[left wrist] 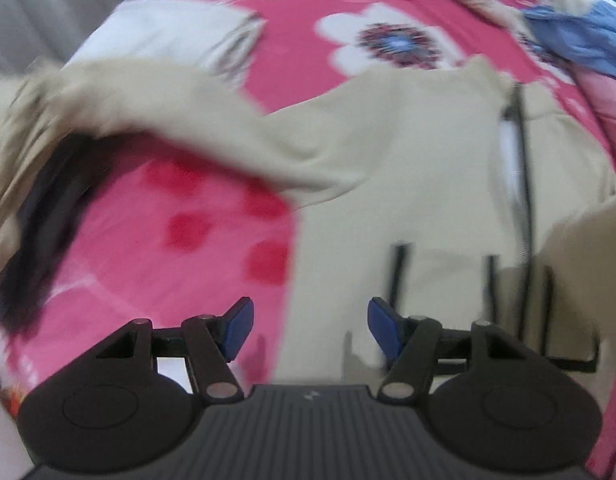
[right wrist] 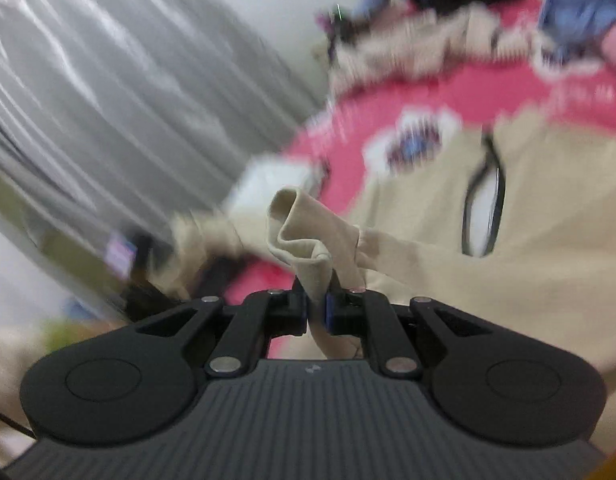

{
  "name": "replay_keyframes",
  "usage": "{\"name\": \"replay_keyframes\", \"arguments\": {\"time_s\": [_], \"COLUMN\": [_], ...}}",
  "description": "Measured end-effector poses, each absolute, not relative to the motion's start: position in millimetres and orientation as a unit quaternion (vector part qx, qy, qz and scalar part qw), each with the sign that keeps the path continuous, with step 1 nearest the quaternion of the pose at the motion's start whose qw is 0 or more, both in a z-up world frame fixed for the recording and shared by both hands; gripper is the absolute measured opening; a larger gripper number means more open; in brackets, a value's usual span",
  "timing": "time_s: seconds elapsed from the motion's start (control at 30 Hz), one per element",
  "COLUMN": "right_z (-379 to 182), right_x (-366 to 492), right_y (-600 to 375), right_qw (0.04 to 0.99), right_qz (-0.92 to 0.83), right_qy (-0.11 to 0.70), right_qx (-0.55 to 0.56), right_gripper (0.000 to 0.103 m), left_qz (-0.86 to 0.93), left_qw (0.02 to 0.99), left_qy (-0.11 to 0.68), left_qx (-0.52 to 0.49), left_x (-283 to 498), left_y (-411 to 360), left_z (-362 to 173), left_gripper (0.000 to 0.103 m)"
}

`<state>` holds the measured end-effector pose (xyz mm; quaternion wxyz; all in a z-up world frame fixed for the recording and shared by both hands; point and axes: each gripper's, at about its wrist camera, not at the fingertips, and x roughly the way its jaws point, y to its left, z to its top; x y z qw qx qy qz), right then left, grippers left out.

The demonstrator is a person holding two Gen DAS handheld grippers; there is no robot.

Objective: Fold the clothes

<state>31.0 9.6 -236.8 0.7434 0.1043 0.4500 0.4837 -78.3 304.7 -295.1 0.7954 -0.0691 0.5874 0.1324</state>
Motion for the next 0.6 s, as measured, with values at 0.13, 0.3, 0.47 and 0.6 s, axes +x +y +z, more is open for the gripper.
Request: {"name": "replay_keyframes", "arguments": {"time_s": [0.13, 0.3, 0.47, 0.6], "right_z": [-321.4, -354.1, -340.2, -346.5], "right_x": [-16.9, -25.7, -19.2, -19.5], "right_y": [66.9, 63.7, 3.8, -16.7], "right_qw": [0.715, 0.668, 0.669, 0.684], "right_qz": [0.454, 0.399, 0.289, 0.207], "right_qy": [0.532, 0.623, 0.632, 0.629], "right_qx": [-0.009, 0.086, 0.264, 0.306], "right_gripper": [0.018, 0.042, 0.048, 0.048], "left_qz": [0.128, 0.035, -0.097, -0.152], "left_qw": [0.785, 0.789, 0.769, 0.747], "left_qy": [0.602, 0.613, 0.629, 0.638], "left_qx": [-0.076, -0.006, 0.062, 0.105], "left_x": [-86.4, -66.2, -46.1, -42.3], "left_y": [320.3, 287.1, 231.9, 200.1], "left_z": [-306.7, -324.1, -349.0, -372.3], "left_gripper": [0.064, 0.065, 0.065, 0.065]}}
